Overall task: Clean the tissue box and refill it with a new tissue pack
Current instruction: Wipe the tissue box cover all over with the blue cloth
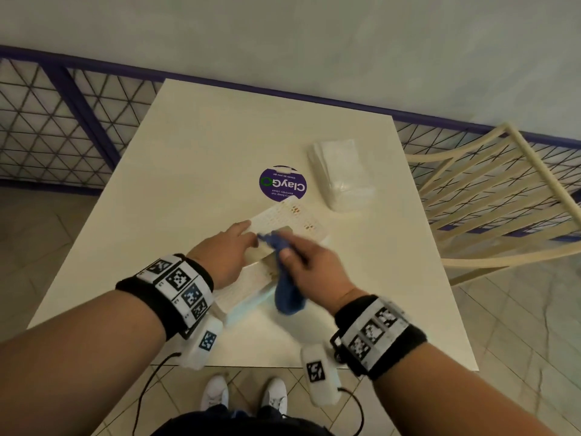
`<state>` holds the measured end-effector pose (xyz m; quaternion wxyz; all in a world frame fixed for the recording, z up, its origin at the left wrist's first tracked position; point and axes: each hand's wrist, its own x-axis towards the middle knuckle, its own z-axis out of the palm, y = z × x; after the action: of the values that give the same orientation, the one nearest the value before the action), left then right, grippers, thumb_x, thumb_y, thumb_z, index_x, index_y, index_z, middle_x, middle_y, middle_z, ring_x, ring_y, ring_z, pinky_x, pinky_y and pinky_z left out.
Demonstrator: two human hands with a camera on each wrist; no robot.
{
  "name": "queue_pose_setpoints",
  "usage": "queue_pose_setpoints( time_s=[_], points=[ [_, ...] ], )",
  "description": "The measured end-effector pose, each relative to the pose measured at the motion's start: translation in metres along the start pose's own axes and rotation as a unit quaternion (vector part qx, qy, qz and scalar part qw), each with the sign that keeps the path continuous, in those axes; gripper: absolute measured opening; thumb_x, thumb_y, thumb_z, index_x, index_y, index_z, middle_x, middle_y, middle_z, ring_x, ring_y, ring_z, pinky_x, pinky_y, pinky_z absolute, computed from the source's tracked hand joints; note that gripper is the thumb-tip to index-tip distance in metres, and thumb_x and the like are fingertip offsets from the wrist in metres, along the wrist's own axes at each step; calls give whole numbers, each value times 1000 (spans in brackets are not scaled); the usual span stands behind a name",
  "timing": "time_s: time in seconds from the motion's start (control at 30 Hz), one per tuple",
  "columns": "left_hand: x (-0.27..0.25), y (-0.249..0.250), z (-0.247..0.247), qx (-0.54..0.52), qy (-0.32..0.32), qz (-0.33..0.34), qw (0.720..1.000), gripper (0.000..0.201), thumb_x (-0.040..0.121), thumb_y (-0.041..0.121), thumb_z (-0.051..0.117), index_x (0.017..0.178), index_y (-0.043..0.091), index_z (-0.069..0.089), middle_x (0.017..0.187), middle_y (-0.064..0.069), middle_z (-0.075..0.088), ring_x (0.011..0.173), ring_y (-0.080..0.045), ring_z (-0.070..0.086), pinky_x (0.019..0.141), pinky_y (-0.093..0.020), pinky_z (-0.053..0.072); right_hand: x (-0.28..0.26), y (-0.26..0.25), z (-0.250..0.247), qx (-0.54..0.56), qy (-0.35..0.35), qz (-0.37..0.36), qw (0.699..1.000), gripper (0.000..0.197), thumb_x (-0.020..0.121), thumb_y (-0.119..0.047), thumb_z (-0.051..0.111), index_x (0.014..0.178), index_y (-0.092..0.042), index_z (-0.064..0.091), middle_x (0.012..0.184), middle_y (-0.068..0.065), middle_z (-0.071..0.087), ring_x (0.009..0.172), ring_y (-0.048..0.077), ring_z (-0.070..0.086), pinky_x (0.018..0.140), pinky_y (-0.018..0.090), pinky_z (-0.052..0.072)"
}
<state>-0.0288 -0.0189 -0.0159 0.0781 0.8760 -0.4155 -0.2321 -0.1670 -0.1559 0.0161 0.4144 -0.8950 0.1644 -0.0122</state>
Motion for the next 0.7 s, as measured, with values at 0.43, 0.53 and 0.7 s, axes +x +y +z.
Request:
queue_pose_setpoints(
  time_s=[0.43, 0.53, 0.7],
  points=[
    [-2, -26, -14, -31, -96, 41, 994, 78, 88, -1, 56, 151, 22, 15, 158, 13, -3, 145, -4, 8, 105, -10, 10, 19, 43, 7, -265, -114, 0, 958, 55, 95, -22, 42, 148, -28, 27, 159, -5, 18, 148, 19, 6, 117, 43, -5],
    [3, -27, -19, -73, -107, 31, 991, 81, 83, -15, 48, 150, 23, 21, 158, 14, 1, 144, -5, 14, 102, -6, 14, -2, 19, 47, -187, -155, -167, 956, 53, 85, -14, 54, 137, -18, 48, 149, 6, 41, 144, 29, 24, 117, 40, 3],
    [3, -22, -19, -106, -108, 29, 988, 85, 81, -22, 44, 150, 22, 19, 158, 13, 2, 144, -8, 12, 99, -6, 19, 0, 7, 71, -241, -248, -307, 887, 45, 88, -13, 53, 133, -19, 53, 147, 6, 44, 141, 29, 32, 115, 50, 5]
  ],
)
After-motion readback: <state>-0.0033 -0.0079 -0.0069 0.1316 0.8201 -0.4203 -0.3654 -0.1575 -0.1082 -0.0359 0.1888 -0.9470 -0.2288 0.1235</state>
